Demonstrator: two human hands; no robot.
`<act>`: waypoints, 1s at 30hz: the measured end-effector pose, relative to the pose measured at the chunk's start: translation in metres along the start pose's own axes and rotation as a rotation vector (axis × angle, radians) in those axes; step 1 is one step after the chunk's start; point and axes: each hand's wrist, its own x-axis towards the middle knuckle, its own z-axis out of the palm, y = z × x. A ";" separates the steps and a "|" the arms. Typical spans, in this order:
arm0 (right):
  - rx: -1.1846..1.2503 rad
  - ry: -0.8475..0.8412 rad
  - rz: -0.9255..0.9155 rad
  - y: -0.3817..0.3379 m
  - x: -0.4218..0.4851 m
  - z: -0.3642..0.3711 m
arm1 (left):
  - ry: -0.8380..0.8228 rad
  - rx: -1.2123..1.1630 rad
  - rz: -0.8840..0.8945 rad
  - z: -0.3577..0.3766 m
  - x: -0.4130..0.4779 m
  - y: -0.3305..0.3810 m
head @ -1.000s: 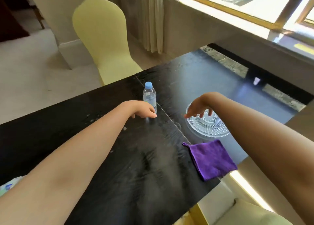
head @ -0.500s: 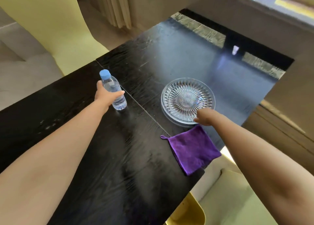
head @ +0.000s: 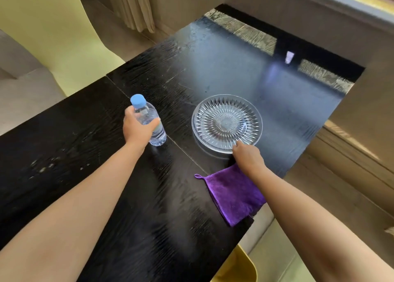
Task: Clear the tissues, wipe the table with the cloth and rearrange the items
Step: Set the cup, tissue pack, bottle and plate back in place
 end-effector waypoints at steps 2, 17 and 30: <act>0.124 0.058 0.023 -0.006 0.000 0.003 | -0.025 0.007 0.018 0.004 -0.004 -0.001; 1.649 0.213 1.210 -0.007 0.035 -0.002 | -0.065 -0.008 -0.010 -0.006 -0.028 -0.011; 1.872 0.165 0.822 -0.068 0.033 -0.035 | 0.077 -0.061 -0.078 -0.096 -0.047 -0.022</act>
